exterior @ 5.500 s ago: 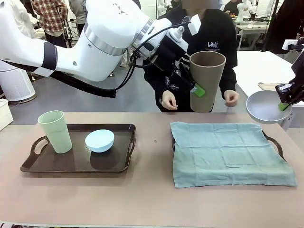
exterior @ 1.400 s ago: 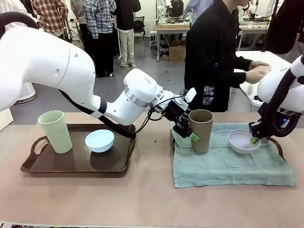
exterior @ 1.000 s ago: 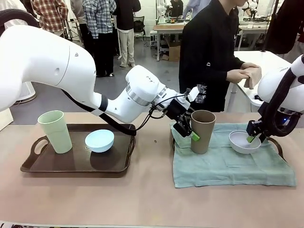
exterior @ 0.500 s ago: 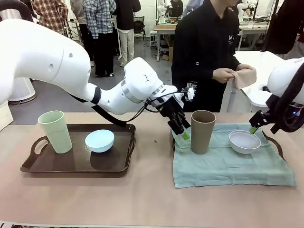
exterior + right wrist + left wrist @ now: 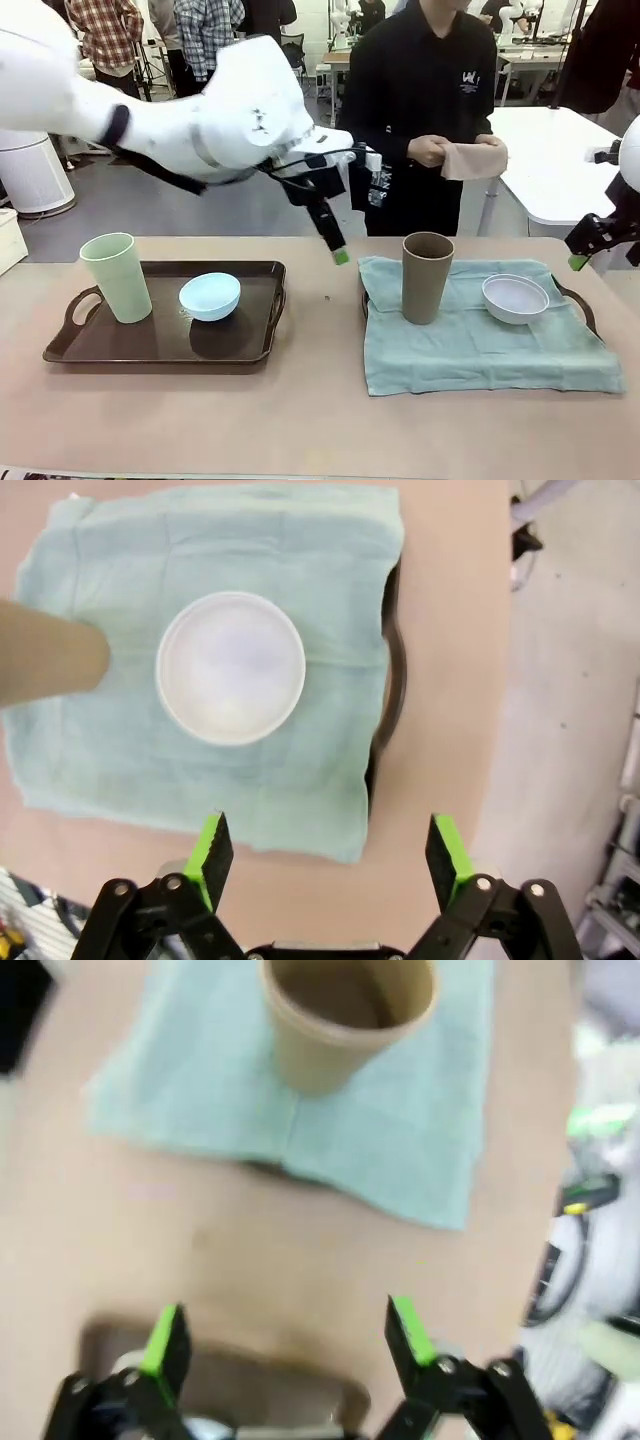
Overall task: Set up a tray with a mat and arrange the tableware.
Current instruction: Place the Picnic Bowl and Reusable plastic cup back onto the Handle tray in front of the human's position.
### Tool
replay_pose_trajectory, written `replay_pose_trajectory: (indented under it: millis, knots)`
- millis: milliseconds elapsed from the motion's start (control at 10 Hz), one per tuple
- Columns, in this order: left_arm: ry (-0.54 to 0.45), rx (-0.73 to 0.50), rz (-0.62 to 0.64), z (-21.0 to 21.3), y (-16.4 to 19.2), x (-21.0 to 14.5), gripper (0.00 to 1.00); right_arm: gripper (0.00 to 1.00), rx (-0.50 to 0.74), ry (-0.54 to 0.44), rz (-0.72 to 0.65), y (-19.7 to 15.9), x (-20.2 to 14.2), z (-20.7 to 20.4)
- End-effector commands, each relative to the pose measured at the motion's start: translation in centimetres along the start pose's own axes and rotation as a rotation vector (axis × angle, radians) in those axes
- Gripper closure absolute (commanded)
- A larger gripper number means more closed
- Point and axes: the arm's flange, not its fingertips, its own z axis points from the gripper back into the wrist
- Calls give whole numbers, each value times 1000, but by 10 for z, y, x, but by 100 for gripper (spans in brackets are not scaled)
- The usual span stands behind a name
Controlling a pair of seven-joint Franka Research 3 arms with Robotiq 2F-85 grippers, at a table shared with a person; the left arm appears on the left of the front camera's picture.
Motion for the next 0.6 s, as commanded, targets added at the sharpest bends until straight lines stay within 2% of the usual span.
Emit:
replay_pose_trajectory:
  millis: [0,200,300,400,500]
  knots:
    - [133,82,195,62,-44,-42,0,0,-66,48,19,27,-18,29]
    - [162,167,299,122,-78,-89,0,0,-71,50,37,40,-31,55]
    - [161,189,406,144,-85,-110,0,0,-54,37,21,39,-34,62]
    - [102,184,355,155,-96,-125,0,0,-51,14,40,35,-33,60]
    - [154,173,335,134,-77,-92,0,0,-56,42,51,39,-32,58]
